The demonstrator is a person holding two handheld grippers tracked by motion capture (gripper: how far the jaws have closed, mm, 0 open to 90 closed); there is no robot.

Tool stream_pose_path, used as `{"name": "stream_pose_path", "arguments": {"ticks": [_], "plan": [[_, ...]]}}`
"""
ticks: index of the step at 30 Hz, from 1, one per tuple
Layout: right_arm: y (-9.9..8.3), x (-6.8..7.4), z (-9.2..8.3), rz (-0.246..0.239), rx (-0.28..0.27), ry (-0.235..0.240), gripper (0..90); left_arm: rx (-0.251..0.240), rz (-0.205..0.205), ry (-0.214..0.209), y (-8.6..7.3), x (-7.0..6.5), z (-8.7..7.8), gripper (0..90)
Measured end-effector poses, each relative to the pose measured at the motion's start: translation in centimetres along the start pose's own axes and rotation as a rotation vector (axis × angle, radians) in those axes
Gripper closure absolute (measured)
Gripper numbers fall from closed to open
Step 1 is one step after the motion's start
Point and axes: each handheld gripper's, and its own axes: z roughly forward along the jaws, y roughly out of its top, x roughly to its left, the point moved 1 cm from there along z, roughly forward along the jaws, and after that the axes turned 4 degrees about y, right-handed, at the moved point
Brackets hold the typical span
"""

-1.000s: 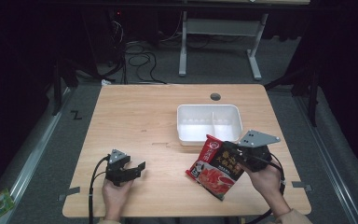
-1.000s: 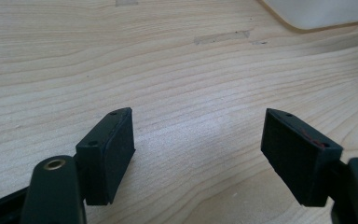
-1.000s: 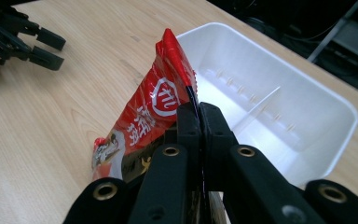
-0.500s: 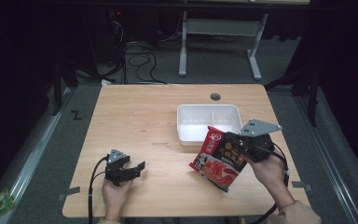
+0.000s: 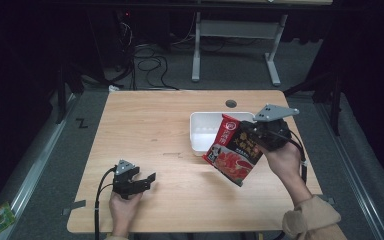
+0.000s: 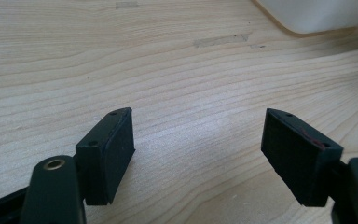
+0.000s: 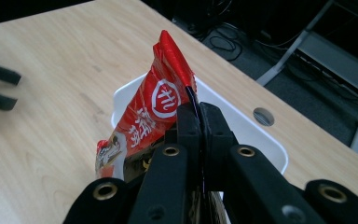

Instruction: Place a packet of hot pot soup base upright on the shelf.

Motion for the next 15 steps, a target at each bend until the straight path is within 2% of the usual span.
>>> {"name": "stream_pose_path", "arguments": {"ticks": [3, 8, 15], "plan": [[1.0, -0.8, 0.9, 0.013, 0.01, -0.012, 88.8, -0.002, -0.003, 0.001, 0.0, 0.0, 0.0, 26.2], [1.7, -1.2, 1.9, 0.011, 0.025, -0.031, 88.8, 0.001, -0.002, 0.0, 0.0, 0.0, 0.0, 26.2], [3.5, -1.9, 4.1, 0.038, 0.037, -0.058, 88.8, 0.0, 0.002, -0.001, 0.0, 0.1, -0.1, 26.2]]}}
